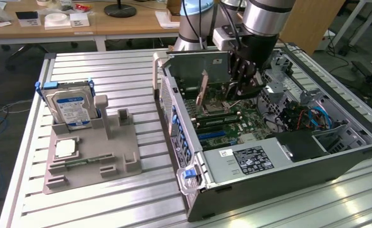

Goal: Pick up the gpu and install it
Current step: 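Insert the gpu into the slot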

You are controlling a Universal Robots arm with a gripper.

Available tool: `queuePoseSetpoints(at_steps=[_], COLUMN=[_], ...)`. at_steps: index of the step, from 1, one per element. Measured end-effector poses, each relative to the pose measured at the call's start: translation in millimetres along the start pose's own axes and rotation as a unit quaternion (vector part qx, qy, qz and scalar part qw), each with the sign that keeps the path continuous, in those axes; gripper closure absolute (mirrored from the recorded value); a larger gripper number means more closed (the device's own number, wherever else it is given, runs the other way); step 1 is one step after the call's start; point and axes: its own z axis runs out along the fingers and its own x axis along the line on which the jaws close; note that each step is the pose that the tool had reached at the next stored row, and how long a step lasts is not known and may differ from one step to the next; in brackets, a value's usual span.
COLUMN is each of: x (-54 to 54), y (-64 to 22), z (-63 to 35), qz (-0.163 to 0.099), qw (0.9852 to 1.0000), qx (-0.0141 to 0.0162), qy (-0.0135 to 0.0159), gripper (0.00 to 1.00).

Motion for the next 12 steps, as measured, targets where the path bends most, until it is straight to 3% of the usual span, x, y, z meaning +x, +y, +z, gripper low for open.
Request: queuePoseSetpoints(at_steps=[3,6,10,12], x=[7.5,8.3,7.4,8.0], y=[0.5,1.8,3.5,4.8], z=[5.1,10.4,17.7,21.3], qz=[0.000,0.001,0.020,0.022], qw=[1.0000,1.0000,0.9998,0.9998], qx=[-0.0001,0.0000,0.0007,0.0008], qy=[-0.0001,-0.0001,0.0034,0.0036], gripper=[0.72,0.72,0.72,0.72])
